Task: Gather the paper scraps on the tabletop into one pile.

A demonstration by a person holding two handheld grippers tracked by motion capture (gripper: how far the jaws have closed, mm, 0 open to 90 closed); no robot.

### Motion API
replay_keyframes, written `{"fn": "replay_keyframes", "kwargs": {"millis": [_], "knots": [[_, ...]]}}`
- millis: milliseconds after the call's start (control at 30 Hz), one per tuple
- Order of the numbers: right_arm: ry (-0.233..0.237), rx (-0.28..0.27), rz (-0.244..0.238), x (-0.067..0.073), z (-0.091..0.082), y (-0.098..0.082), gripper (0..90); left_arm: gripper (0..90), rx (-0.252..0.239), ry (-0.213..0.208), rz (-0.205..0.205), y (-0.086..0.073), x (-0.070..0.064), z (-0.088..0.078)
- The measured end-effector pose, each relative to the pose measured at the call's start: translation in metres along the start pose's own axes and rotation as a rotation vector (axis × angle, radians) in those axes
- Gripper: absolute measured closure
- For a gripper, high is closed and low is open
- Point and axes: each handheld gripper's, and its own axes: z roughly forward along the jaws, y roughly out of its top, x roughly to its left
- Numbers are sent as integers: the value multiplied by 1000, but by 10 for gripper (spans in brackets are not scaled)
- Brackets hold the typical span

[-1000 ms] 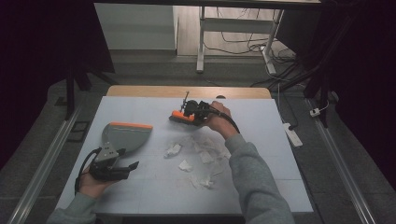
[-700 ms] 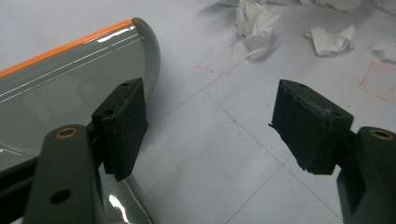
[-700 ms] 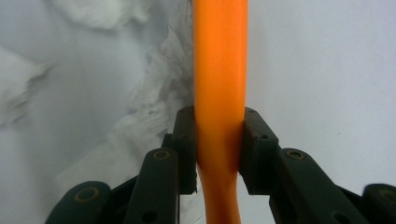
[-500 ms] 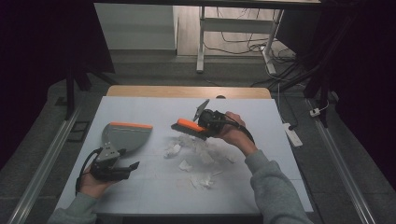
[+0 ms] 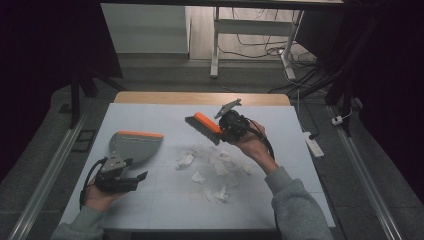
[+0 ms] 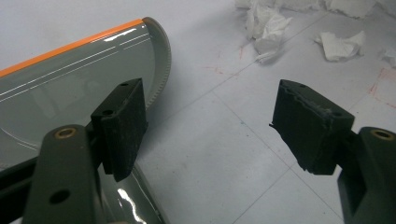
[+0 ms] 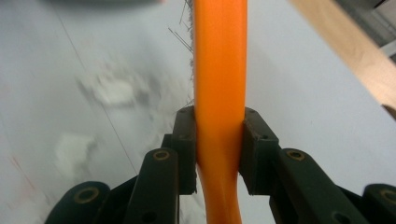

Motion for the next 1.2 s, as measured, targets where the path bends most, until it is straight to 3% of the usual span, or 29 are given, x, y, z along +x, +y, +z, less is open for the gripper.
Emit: {"fn": "replay_keyframes", "kwargs": {"millis": [100,167,400,467,633,767,867,1067,1200], "knots": [[67,-49,57,8,-3,7,708,271,0,1,0,0,0,0],[104,-45,97,16,1,11,708,270,0,1,-2,0,0,0],[211,-13,136,49,37,31,708,271,5,7,0,-1,0,1],[256,-12,172,58,46,37,708,270,3,10,-3,-1,0,0],[315,2,226,67,70,41,708,271,9,5,-5,-2,1,1],[316,61,280,66,90,35,708,270,14,3,-4,-2,0,2],[273,113,313,56,97,25,708,270,13,2,-5,-2,1,2],[228,129,414,23,80,-9,708,270,24,1,-4,-3,1,5],[155,141,393,15,59,-19,708,270,25,0,-2,-3,1,5]]}}
